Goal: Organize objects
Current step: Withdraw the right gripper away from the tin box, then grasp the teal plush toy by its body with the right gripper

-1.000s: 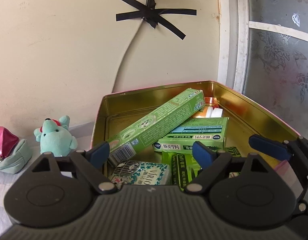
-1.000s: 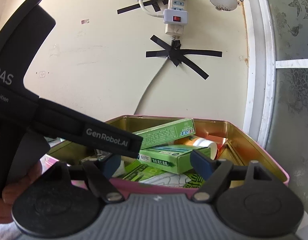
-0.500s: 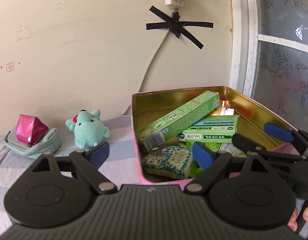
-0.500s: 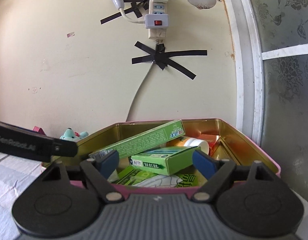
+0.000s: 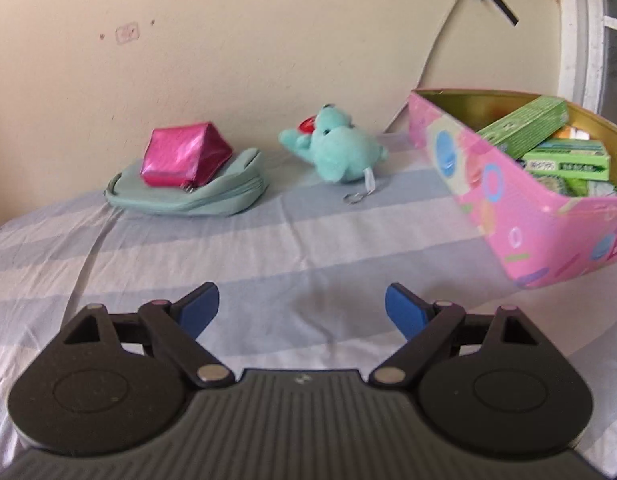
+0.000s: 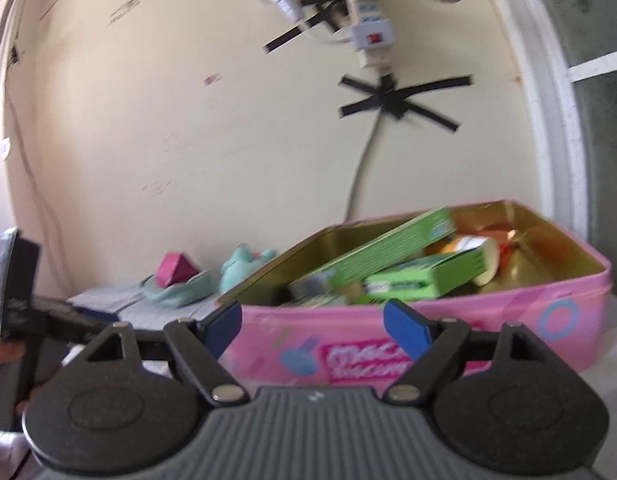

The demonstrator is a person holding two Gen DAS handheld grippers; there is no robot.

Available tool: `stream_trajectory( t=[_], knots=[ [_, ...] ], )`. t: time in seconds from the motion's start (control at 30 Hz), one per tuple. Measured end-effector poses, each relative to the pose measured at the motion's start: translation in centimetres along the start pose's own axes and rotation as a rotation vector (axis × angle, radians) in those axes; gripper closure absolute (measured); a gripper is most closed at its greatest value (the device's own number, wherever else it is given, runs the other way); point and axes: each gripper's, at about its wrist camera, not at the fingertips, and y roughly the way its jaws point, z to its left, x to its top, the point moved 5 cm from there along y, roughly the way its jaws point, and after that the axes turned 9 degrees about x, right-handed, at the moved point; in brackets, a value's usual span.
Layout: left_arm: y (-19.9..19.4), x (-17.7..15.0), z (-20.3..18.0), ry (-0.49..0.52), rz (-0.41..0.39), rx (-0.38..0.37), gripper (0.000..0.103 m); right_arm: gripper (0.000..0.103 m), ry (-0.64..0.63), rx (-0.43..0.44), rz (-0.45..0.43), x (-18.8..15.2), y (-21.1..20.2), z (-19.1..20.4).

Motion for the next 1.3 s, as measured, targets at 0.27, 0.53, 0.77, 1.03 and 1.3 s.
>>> stream_trajectory(
  t=[0.27, 0.53, 0.77, 1.03, 1.3],
  knots=[
    [2.8, -1.6, 6.6, -0.080, 0.055, 0.055, 0.006, 0.026, -0.211, 0.138, 0.314, -3.7, 6.0, 7.7],
    [5.3, -2.0, 15.5, -0.305, 0.090, 0.114, 0.003, 0.019, -0.223, 0.068, 0.431, -2.4, 14.8, 11.3],
    [5.5, -1.9, 15.6, -0.308, 0.089, 0.111, 0.002, 0.014, -0.131, -0.197, 0.368, 1.1, 23.9, 8.6],
    [5.7, -1.8, 14.9, -0.271, 0.094, 0.063, 0.000, 0.007, 0.014, -0.379, 0.314, 4.2, 31.0, 2.8],
    [6.0, -1.8, 14.7, -0.245, 0.095, 0.051, 0.000, 0.022, 0.061, -0.377, 0.382, 4.3, 34.3, 0.1]
  ],
)
